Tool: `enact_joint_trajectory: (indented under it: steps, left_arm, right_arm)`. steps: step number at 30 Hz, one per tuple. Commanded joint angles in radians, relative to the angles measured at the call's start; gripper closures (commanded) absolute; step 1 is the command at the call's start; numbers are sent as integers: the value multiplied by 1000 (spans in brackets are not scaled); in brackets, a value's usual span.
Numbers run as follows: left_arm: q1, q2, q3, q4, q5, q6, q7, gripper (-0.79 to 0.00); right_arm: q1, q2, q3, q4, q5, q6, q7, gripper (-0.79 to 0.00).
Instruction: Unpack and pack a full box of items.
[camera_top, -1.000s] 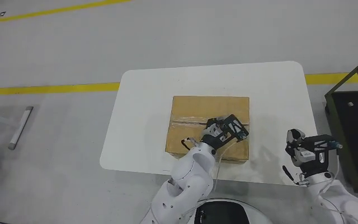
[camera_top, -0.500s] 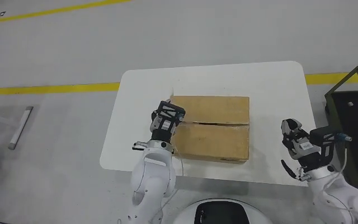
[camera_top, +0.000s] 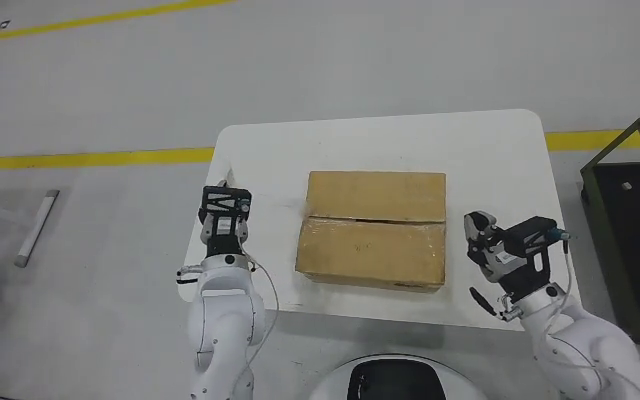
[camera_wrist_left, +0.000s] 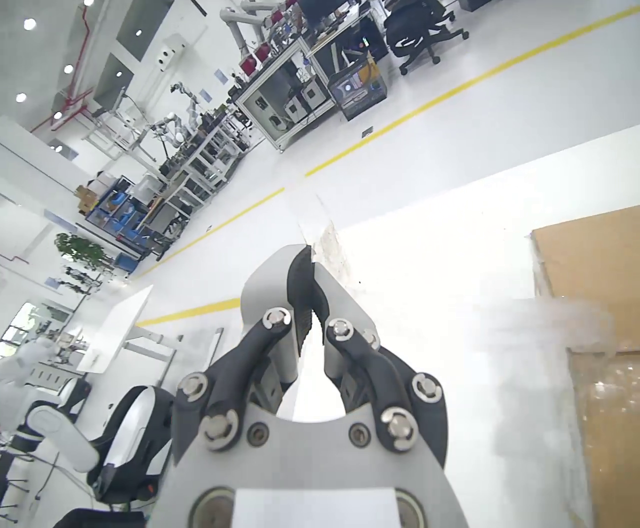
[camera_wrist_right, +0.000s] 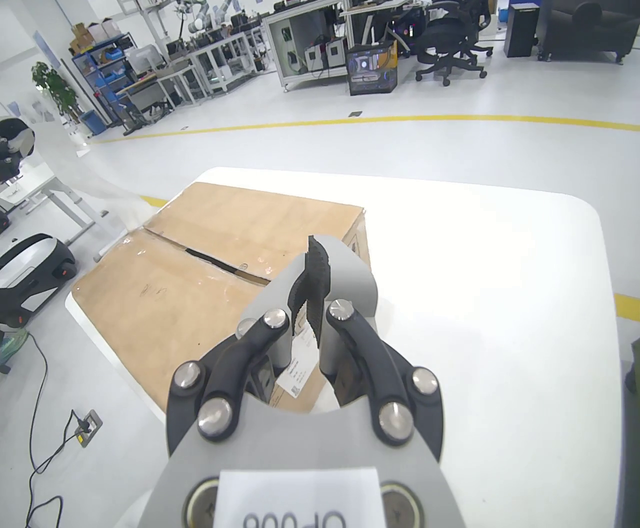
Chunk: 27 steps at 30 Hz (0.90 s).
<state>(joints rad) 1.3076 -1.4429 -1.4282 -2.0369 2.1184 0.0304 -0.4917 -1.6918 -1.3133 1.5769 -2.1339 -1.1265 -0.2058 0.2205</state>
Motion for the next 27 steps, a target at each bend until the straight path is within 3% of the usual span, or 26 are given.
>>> enact_joint_trajectory:
  steps: [1,11,12,13,14,15,27]
  left_arm:
    - [-2,1,-12,8,12,2,6,0]
    - [-17,7,-86,55,15,12,23,0]
    - [-18,7,-89,57,14,14,24,-71]
    - [-19,7,-93,61,13,14,22,-348]
    - [-20,7,-97,66,15,16,20,-674]
    - [-21,7,-98,66,15,19,20,-785]
    - [-17,10,-134,53,28,28,8,-785]
  right_arm:
    - [6,0,-11,4,-3,1,4,0]
    - [48,3,-84,37,-36,-4,68,0]
    - [50,3,-87,39,-39,-6,71,0]
    - [52,4,-92,41,-41,-6,72,0]
    - [55,4,-97,46,-46,-4,78,0]
    - [56,4,-100,50,-46,-4,84,0]
    - [87,9,-123,81,-55,12,121,0]
